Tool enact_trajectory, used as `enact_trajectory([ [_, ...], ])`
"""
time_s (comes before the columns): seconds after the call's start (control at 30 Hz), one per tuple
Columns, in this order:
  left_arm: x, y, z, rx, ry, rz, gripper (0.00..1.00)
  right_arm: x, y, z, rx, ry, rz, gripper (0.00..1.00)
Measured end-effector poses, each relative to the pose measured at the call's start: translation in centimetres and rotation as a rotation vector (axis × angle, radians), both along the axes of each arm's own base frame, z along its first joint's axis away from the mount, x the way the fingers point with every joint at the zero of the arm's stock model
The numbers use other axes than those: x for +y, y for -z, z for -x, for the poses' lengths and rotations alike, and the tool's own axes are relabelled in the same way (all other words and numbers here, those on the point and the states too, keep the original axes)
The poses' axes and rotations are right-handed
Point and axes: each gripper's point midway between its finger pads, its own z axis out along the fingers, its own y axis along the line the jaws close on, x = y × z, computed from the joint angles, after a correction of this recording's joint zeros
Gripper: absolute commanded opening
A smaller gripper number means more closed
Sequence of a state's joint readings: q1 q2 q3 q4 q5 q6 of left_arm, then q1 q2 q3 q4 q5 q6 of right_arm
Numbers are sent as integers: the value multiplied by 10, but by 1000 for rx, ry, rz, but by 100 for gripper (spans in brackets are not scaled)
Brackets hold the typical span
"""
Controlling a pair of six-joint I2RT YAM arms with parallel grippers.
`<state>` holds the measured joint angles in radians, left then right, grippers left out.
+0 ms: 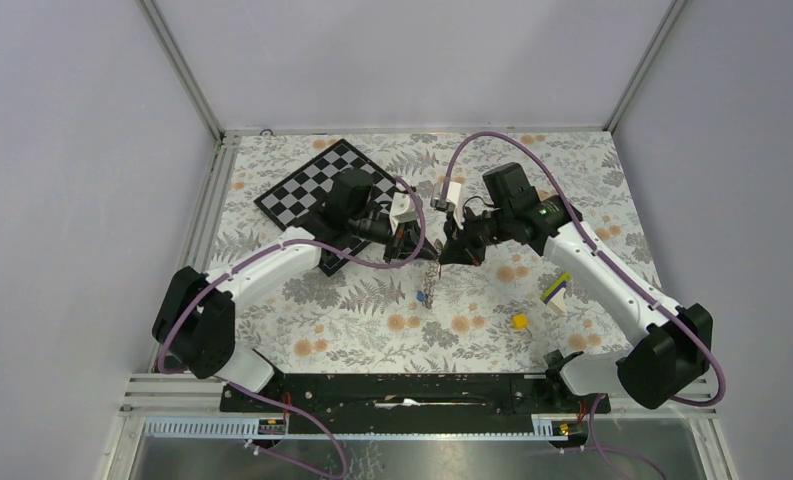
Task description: Put the keys on the keyring
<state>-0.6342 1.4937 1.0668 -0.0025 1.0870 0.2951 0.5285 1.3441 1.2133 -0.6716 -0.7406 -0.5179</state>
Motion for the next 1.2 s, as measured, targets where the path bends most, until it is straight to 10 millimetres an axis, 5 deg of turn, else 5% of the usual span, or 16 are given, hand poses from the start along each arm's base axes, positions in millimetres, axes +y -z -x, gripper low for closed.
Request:
enact_trajectory([
  [0.23, 4, 3, -1, 96, -29, 27, 0, 0, -4, 0, -32, -1, -19, 27],
  [0.53, 7, -2, 1, 157, -35, 61, 0, 0, -7, 2, -42, -2, -30, 29],
  [0.7, 6, -13, 3, 149, -26, 89, 0, 0, -6, 1, -43, -2, -30, 23],
  [0.9, 6, -15, 3, 147, -23, 100, 0, 1, -7, 1, -48, -5, -36, 3],
  [1.2, 9, -12, 5, 173, -22, 119, 0, 2, -3, 4, -31, -17, -46, 0],
])
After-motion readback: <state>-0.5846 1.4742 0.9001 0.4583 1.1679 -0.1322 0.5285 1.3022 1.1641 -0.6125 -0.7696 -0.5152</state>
